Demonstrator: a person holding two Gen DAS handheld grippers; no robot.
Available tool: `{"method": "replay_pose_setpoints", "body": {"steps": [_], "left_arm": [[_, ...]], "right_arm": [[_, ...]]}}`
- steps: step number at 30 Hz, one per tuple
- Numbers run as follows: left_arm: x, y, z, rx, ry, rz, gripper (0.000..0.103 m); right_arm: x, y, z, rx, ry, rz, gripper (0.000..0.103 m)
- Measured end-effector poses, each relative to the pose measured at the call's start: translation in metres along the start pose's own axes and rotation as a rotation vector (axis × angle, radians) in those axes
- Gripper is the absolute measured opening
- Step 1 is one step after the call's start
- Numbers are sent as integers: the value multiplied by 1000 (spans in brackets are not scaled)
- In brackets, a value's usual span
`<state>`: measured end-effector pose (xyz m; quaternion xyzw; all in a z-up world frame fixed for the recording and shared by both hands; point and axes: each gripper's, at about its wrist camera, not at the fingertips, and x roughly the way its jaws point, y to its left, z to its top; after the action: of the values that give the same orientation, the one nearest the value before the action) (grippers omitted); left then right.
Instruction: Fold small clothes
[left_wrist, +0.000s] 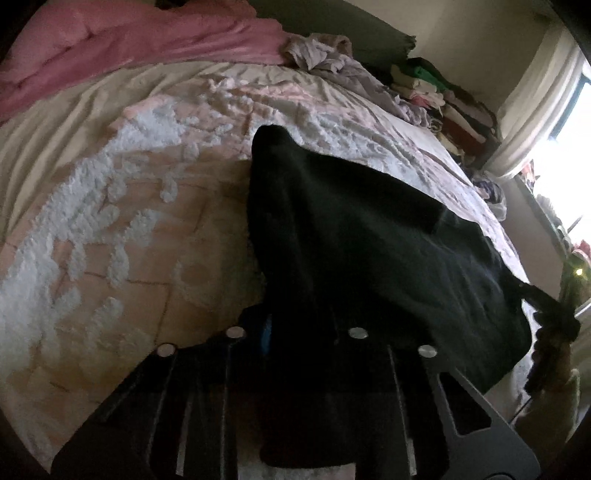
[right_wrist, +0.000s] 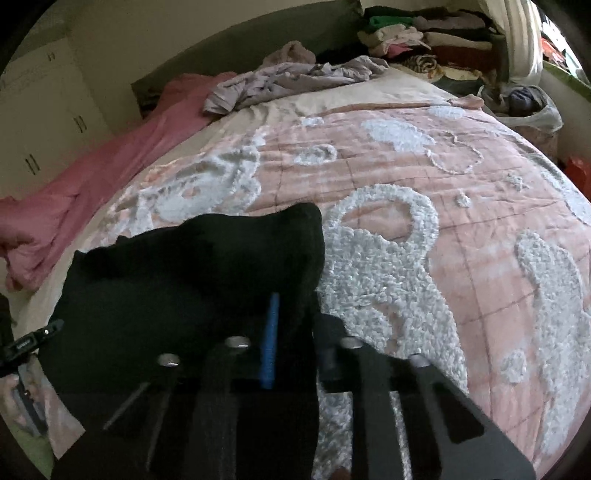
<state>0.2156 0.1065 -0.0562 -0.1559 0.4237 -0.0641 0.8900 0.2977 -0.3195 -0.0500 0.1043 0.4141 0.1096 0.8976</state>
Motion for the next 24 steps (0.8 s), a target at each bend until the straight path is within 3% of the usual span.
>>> {"method": "replay_pose_setpoints", "body": {"steps": [5,9,12,14,15,18,24], "left_arm": [[-21,-5,-6,42,-22,7,6],[-12,2,-12,35,8,27,10],[-18,0,-10,47,-13,40,13],[-27,-2,-9,51,-37,57,13],[-32,-5,-8,62,-52,65,13],[-48,-15,-11,102,-92,84,26],[-59,-48,-21,204,-114,94,40]], "right_arm": [[-19,-2,-4,6,-37,-20,7],[-8,-3,-11,-2,5,-61,10],[-10,-4,-15,9,16,-67,16],[-19,-5,-17,16,-1,-82,32],[-24,-5,-18,19,-11,-85,32],[-43,2,-22,-6,-51,-99,32],[-72,49,-37,-125,-105,-45,41]]}}
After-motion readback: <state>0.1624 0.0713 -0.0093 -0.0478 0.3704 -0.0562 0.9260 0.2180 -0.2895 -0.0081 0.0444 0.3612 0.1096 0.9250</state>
